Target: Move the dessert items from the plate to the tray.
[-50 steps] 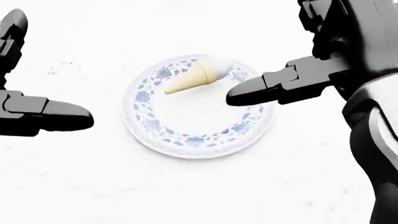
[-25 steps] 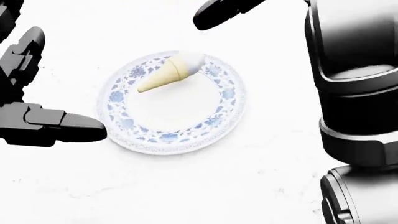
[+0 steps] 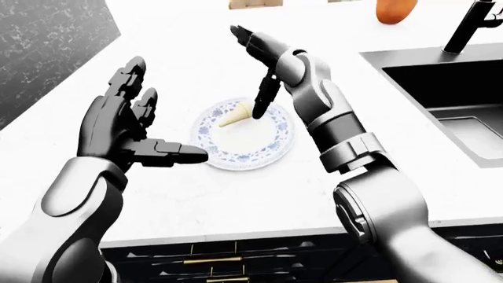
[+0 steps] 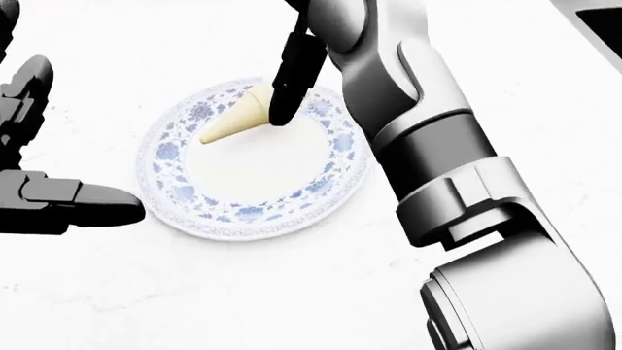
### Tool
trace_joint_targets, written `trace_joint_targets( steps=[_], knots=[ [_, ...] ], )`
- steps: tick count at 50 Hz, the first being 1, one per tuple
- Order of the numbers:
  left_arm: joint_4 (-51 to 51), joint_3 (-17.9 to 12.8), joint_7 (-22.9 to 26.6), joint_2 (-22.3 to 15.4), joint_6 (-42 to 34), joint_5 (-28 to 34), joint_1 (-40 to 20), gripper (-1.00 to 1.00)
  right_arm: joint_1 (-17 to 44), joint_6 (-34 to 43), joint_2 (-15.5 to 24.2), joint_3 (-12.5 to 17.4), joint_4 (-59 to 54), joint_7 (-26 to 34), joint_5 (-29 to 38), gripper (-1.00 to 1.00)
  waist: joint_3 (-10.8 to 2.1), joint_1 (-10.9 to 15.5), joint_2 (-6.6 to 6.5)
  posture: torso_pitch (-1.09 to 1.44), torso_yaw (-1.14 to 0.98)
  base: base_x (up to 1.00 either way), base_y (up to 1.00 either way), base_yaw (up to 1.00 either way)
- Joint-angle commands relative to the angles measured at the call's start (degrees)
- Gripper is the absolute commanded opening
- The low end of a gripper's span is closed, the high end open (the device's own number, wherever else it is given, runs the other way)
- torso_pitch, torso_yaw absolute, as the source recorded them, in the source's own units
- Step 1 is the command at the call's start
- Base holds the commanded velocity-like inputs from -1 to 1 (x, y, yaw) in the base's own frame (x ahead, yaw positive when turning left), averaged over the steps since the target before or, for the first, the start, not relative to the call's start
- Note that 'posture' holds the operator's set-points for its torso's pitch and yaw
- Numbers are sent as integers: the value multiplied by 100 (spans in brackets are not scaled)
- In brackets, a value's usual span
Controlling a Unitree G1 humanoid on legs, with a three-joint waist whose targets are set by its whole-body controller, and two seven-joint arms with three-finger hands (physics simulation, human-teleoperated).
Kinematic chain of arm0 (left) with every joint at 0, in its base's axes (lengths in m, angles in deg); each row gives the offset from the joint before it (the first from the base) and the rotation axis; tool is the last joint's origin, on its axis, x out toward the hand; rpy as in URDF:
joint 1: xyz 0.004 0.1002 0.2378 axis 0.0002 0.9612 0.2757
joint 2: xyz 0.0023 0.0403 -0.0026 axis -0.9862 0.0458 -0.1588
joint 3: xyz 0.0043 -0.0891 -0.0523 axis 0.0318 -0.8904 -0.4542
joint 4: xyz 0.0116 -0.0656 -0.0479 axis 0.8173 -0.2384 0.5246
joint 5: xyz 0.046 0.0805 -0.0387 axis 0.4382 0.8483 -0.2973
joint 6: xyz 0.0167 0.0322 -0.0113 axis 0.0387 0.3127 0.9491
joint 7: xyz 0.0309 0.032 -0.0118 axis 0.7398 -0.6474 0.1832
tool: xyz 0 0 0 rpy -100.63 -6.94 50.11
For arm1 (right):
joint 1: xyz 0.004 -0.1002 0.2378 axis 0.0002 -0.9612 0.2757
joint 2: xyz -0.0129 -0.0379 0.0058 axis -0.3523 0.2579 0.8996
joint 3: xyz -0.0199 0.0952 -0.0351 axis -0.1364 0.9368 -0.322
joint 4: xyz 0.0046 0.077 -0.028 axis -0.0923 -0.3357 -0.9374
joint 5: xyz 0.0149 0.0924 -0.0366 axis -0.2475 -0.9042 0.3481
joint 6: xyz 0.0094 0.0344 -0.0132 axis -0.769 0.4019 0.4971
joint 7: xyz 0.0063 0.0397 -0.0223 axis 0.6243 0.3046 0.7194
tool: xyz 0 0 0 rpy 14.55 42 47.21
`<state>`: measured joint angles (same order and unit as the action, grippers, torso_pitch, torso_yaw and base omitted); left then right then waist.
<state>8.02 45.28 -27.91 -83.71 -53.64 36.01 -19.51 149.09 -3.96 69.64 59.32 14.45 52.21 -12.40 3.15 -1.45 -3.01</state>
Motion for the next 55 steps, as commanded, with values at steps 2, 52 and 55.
trace_joint_targets(
  steps=[2,52,55],
  knots=[
    [59,-163,123,-94,289,89,-51,100,228,-317,2,22,42,-203,254,100,-171,-3,-24,0,0,0,0,0],
    [-81,-678,-32,-379,674,-603,317,100,-143,-525,-419,-81,-420,-39,1166,19,-201,11,-87,0,0,0,0,0],
    [-104,-685,-48,-402,663,-627,281,100,-137,-553,-411,-82,-460,-42,1178,14,-205,11,-88,0,0,0,0,0]
  ],
)
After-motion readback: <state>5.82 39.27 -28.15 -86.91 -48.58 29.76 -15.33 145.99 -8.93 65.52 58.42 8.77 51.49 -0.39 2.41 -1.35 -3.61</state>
